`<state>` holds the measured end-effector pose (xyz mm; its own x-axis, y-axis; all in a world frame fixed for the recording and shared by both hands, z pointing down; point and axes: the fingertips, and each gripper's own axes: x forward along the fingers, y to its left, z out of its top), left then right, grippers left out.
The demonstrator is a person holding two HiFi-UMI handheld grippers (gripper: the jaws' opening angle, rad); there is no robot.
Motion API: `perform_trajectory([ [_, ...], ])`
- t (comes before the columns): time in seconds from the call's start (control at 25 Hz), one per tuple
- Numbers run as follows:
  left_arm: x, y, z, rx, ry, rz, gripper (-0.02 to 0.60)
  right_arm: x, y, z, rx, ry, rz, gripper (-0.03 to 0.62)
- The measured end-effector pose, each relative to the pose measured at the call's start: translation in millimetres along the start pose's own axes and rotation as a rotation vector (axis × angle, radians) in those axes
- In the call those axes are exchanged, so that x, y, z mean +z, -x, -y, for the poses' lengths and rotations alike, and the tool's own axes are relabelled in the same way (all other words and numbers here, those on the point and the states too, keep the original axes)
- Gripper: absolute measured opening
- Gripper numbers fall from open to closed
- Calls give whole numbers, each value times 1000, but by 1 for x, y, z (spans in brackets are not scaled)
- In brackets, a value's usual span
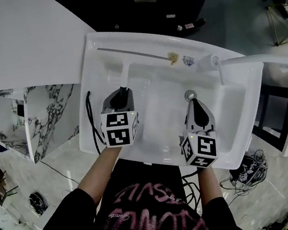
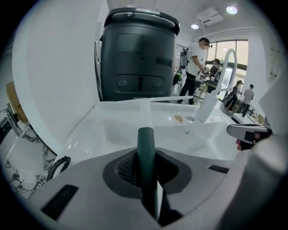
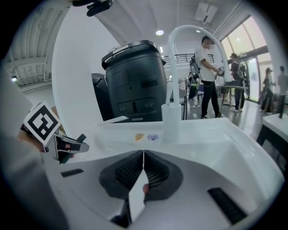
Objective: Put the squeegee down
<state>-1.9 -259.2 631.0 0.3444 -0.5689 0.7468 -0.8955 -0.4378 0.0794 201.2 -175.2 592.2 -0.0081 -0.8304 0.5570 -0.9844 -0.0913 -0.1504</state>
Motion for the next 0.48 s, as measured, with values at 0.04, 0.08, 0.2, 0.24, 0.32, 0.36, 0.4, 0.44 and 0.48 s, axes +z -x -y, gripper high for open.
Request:
perform_trajectory([
  [0.04, -1, -3, 0, 1, 0, -5, 52, -2, -2, 0, 1, -1, -5, 21],
  [0.08, -2, -5, 0, 2, -1, -11, 52, -4, -4, 1, 2, -1, -10, 21],
  [0.2, -6, -12, 0, 2, 4, -31, 52, -10, -7, 1, 4, -5, -26, 21],
  [0.24, -8, -14, -1, 3, 8, -38, 52, -12, -9, 1, 4, -8, -30, 21],
  [0.32, -12, -17, -2, 6, 11, -51, 52, -15, -11, 1, 4, -12, -36, 21],
  [0.36, -13, -19, -3, 8, 11, -54, 52, -16, -13, 1, 4, -13, -38, 21],
  [0.4, -13, -19, -4, 10, 10, -55, 52, -17, -13, 1, 5, -13, -39, 21],
  [0.44, -14, -20, -5, 13, 8, -56, 52, -18, -14, 1, 6, -12, -40, 21],
  [0.48, -14, -21, -5, 15, 8, -58, 52, -18, -15, 1, 6, -11, -41, 21],
])
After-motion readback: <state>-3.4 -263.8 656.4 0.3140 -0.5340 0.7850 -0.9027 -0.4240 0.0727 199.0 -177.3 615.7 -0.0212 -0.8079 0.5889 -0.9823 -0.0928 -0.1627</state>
